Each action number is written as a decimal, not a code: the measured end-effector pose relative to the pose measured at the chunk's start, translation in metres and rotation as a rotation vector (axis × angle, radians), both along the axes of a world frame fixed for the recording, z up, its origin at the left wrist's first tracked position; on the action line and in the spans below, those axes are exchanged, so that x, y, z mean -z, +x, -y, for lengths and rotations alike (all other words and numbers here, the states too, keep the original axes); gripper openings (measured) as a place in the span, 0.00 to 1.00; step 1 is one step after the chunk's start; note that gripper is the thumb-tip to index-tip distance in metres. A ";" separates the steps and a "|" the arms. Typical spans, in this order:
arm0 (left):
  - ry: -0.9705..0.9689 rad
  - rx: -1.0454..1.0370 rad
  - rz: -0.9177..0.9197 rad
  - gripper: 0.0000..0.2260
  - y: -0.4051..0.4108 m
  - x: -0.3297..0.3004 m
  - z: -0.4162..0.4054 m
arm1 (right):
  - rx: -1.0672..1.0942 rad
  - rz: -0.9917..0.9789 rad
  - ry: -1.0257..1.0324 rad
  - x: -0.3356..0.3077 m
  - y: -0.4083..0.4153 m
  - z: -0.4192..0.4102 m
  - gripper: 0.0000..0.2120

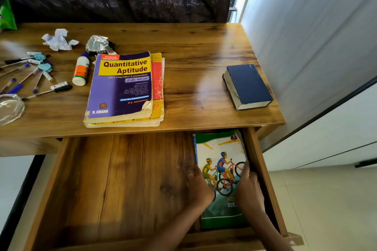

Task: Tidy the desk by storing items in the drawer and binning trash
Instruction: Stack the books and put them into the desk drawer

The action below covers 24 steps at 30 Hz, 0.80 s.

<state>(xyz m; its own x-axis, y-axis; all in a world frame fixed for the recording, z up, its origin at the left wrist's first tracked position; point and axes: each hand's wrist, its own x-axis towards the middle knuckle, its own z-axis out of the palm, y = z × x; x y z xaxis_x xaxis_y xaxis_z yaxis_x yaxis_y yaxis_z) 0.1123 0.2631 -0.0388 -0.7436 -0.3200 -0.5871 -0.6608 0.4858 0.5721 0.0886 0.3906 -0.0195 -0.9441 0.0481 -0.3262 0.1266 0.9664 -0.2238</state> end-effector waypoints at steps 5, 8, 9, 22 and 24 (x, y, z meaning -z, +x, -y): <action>-0.001 0.026 -0.008 0.32 -0.001 0.005 0.000 | -0.190 -0.088 0.198 0.008 0.016 0.007 0.36; -0.063 0.065 -0.026 0.32 0.002 0.005 -0.003 | -0.268 -0.027 0.182 0.010 0.014 0.009 0.37; -0.074 0.071 -0.039 0.32 0.003 0.006 -0.003 | -0.295 0.032 0.204 0.012 0.013 0.010 0.36; -0.024 -0.071 -0.396 0.24 -0.009 -0.020 0.014 | -0.082 -0.527 -0.223 -0.068 -0.076 0.024 0.15; -0.034 -0.083 -0.436 0.22 -0.012 -0.025 0.020 | -0.039 -0.549 -0.148 -0.084 -0.114 0.028 0.24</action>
